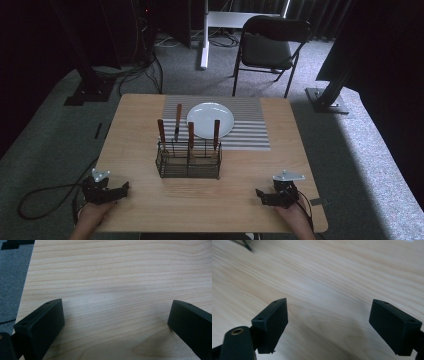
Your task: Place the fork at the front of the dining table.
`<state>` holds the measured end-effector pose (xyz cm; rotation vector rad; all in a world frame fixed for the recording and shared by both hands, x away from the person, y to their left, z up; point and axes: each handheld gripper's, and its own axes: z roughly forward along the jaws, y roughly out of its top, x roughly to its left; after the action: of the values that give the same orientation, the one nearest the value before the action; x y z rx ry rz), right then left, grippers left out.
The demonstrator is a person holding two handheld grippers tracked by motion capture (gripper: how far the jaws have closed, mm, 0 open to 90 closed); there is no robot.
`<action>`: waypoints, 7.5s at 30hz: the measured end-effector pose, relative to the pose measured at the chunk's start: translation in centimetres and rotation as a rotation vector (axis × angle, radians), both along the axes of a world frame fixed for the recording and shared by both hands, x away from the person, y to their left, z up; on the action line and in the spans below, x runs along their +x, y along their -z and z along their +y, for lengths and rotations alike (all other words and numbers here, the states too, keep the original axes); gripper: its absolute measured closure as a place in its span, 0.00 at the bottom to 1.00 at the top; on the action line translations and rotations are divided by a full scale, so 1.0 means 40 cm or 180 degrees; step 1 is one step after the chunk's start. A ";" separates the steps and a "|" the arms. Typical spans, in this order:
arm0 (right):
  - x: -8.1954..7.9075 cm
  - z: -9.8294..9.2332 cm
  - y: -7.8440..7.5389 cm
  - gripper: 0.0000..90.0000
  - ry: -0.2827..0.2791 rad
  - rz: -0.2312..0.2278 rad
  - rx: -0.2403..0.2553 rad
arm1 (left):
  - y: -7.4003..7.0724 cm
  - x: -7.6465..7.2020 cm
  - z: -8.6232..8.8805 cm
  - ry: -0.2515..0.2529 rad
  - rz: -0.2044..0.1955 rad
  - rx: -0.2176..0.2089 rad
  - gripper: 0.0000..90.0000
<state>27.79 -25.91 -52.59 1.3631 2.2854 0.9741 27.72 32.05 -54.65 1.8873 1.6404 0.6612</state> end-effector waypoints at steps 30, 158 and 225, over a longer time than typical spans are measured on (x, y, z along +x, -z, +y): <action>-0.015 0.257 -0.294 0.18 -0.0699 -0.0730 0.0622 | 0.000 0.000 0.000 0.0002 -0.0001 0.0002 0.01; 0.256 0.538 -0.586 0.85 0.0695 -0.1754 0.0589 | 0.000 -0.001 0.001 0.0012 -0.0001 0.0002 0.01; 0.558 0.280 -0.178 0.85 0.1351 -0.0582 -0.0080 | 0.000 -0.001 0.001 0.0012 -0.0002 0.0002 0.01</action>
<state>50.13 -14.69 -45.46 1.5872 1.7691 0.8804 27.67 32.08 -54.65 1.8900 1.6360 0.6608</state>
